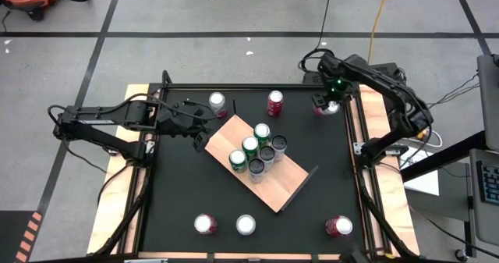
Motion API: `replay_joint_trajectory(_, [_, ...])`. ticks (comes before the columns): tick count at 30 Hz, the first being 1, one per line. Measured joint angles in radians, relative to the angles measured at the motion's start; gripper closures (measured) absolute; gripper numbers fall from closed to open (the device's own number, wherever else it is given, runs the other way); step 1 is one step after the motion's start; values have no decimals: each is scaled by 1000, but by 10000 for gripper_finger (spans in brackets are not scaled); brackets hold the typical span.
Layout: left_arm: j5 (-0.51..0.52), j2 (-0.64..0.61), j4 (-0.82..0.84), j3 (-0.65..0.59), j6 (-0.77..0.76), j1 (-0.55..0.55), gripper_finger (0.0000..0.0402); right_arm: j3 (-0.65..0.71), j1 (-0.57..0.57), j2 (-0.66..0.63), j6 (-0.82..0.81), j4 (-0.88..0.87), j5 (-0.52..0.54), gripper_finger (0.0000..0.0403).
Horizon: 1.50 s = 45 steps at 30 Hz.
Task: Place canned beverage on shelf
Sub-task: Put the top right white and pink soda can on the shelf
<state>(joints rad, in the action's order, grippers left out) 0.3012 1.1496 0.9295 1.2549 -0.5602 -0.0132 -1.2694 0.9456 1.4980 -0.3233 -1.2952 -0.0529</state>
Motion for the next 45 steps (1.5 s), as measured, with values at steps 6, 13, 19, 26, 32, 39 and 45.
replay_joint_trajectory(6, [15, 0, 0, 0, 0, 0, 215, 0, -28, -56, -39, 2, -65, 133])
replay_joint_trajectory(13, [18, 0, 0, 0, 0, 0, 215, -1, -63, -109, -80, 5, -135, 133])
replay_joint_trajectory(19, [24, 0, 0, 0, 0, 0, 215, -1, -102, -182, -125, 12, -193, 133])
replay_joint_trajectory(26, [38, 0, -66, 0, 69, 0, 215, -2, -150, -277, -211, 12, -236, 133])
replay_joint_trajectory(32, [60, 5, -226, 0, 212, 0, 215, -2, -178, -351, -293, 44, -281, 133])
replay_joint_trajectory(39, [80, 73, -335, 32, 435, 0, 193, -2, -208, -418, -428, 159, -336, 133])
replay_joint_trajectory(45, [104, 178, -375, 106, 567, 2, 160, -2, -251, -437, -534, 275, -346, 133])
